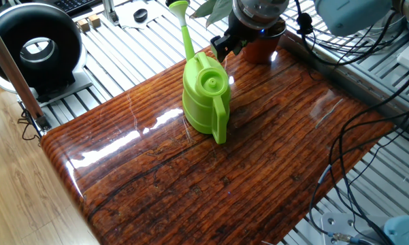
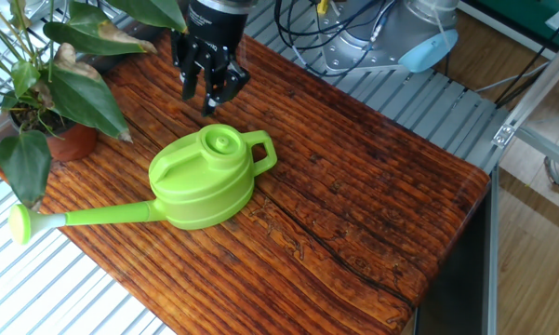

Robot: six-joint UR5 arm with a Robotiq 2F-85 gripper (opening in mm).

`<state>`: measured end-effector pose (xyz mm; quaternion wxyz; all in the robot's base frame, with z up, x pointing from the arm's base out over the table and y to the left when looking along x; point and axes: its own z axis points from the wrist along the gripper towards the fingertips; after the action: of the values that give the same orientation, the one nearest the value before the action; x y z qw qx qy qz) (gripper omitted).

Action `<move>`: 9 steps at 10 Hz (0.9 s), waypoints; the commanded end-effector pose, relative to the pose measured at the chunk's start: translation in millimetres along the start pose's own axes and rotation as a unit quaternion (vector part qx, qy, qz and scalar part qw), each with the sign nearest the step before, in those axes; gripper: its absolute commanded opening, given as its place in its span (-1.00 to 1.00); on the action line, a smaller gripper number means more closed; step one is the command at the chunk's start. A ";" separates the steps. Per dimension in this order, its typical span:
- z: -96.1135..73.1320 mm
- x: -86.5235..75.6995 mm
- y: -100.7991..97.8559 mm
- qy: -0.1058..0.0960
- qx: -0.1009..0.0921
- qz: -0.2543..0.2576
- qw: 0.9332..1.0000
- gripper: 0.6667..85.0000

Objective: Water the plant

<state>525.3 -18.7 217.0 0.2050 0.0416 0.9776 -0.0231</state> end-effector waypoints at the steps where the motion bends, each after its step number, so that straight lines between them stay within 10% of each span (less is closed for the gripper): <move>1: 9.1 -9.5 4.9 0.001 0.007 -0.006 1.000 0.01; 9: 16.7 -36.0 17.4 -0.027 -0.043 0.038 0.998 -0.01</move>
<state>557.0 -8.9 210.6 0.2172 0.0456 0.9751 0.0022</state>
